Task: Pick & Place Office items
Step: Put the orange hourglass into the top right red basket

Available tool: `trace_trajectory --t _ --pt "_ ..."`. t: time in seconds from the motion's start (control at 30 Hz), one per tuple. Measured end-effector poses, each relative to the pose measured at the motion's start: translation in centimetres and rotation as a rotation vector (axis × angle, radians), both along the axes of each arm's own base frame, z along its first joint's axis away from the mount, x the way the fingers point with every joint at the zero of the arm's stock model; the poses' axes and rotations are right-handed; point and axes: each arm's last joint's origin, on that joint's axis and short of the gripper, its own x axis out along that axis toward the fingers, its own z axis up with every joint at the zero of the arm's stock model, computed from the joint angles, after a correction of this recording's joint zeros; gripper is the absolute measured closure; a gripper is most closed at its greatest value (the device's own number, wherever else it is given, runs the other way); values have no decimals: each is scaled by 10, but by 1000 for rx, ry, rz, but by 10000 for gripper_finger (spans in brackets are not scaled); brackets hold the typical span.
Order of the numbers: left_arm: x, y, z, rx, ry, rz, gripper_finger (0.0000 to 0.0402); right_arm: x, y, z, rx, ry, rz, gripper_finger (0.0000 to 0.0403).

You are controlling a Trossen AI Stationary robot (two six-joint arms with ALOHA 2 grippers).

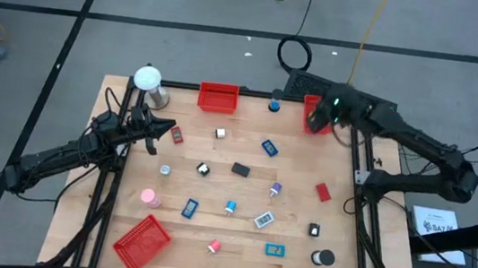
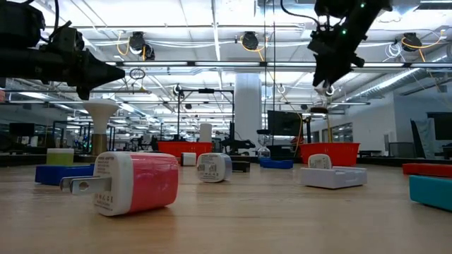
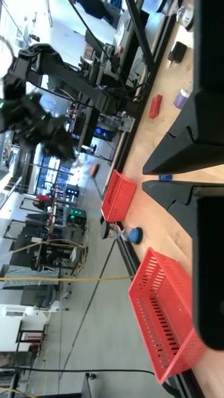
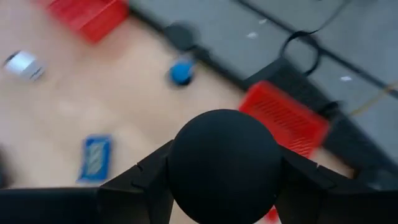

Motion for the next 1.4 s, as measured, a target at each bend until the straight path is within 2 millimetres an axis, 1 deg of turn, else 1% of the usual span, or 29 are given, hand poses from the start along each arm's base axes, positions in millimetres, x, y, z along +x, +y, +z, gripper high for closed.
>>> trace_trajectory --t 0.13,0.23,0.3,0.43,0.6,0.8,0.97,1.1,1.33,1.4 --pt "0 0 0 5 1 1 376 -20 -38 -11 54 21 -73 204" --pt "0 0 1 10 -3 10 376 -27 -66 -23 63 53 -112 204" --pt "0 0 2 17 -13 11 376 -29 -81 -35 95 74 -114 204" --pt "0 0 3 26 -23 13 376 -28 -103 -55 147 76 -109 204" --pt "0 0 3 42 -19 15 376 -25 -119 -75 174 110 -111 202" --pt "0 0 3 50 -17 18 376 -20 -129 -89 174 132 -92 202" --pt "0 0 3 50 -17 18 376 -18 -132 -89 145 133 -74 202" --pt "0 0 3 50 -17 18 376 -22 -133 -90 148 138 -81 202" --pt "0 0 3 50 -17 17 376 -29 -129 -107 173 149 -97 202" --pt "0 0 3 50 -17 17 376 -29 -129 -108 164 140 -100 201"
